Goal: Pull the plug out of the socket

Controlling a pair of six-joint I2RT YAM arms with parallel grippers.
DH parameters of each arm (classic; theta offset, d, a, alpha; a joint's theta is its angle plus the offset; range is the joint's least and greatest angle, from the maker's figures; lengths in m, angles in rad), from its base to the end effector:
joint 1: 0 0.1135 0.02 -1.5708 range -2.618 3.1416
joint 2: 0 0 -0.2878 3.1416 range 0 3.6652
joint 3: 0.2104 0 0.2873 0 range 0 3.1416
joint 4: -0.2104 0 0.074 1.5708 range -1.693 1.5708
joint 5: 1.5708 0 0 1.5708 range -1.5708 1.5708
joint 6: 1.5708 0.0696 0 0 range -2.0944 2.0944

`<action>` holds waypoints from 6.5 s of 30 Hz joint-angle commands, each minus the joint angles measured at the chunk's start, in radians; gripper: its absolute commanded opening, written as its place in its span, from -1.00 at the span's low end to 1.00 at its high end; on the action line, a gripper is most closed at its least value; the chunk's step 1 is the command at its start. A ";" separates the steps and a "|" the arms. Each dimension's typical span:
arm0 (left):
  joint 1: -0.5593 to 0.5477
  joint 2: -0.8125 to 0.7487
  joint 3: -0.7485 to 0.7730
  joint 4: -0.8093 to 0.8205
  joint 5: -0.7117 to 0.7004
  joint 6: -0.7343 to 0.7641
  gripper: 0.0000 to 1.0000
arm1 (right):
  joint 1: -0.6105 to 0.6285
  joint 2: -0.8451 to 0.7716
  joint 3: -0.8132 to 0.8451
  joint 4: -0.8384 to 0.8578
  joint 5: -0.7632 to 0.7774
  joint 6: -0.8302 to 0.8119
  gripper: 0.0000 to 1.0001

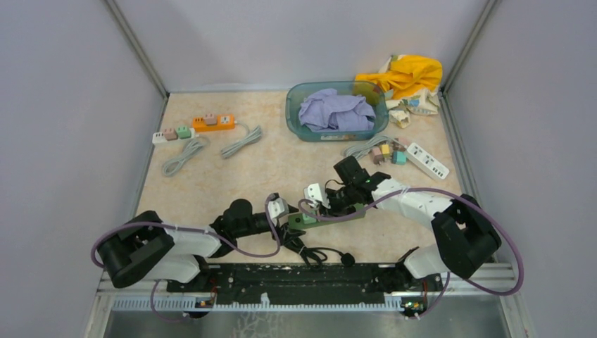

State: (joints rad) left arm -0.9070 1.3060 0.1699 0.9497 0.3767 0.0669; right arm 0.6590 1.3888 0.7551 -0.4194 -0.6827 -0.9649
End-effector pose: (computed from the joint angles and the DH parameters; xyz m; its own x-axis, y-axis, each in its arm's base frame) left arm 0.1362 -0.2156 0.1360 -0.0501 0.1649 -0.9850 0.9606 0.2778 -0.0023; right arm 0.2049 0.2142 0.1673 0.2022 -0.6501 -0.7325 -0.9759 -0.1969 -0.0946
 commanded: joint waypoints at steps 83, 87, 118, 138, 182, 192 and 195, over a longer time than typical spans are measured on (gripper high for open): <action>0.004 0.318 0.154 0.073 0.086 0.058 -0.99 | 0.011 -0.075 -0.043 0.168 -0.175 0.066 -1.00; 0.005 0.314 0.151 0.071 0.085 0.053 -0.99 | 0.014 -0.046 -0.004 0.223 -0.115 0.195 -1.00; 0.006 0.317 0.158 0.051 0.080 0.063 -0.99 | -0.088 -0.098 -0.014 0.096 -0.141 0.001 -1.00; 0.004 0.327 0.163 0.052 0.081 0.057 -0.99 | -0.083 -0.097 -0.014 0.150 -0.067 0.060 -1.00; 0.004 0.357 0.179 -0.004 0.067 0.092 -0.99 | -0.137 -0.128 -0.052 0.050 -0.298 -0.086 -1.00; 0.004 0.368 0.182 -0.012 0.067 0.082 -0.99 | -0.053 -0.088 -0.044 0.312 -0.159 0.254 -1.00; 0.004 0.372 0.180 -0.011 0.068 0.082 -0.99 | -0.087 -0.086 -0.040 0.289 -0.133 0.226 -1.00</action>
State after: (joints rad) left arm -0.9043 1.6344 0.3641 1.0470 0.4656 0.1493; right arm 0.5751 1.3193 0.6613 -0.3096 -0.7586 -0.8162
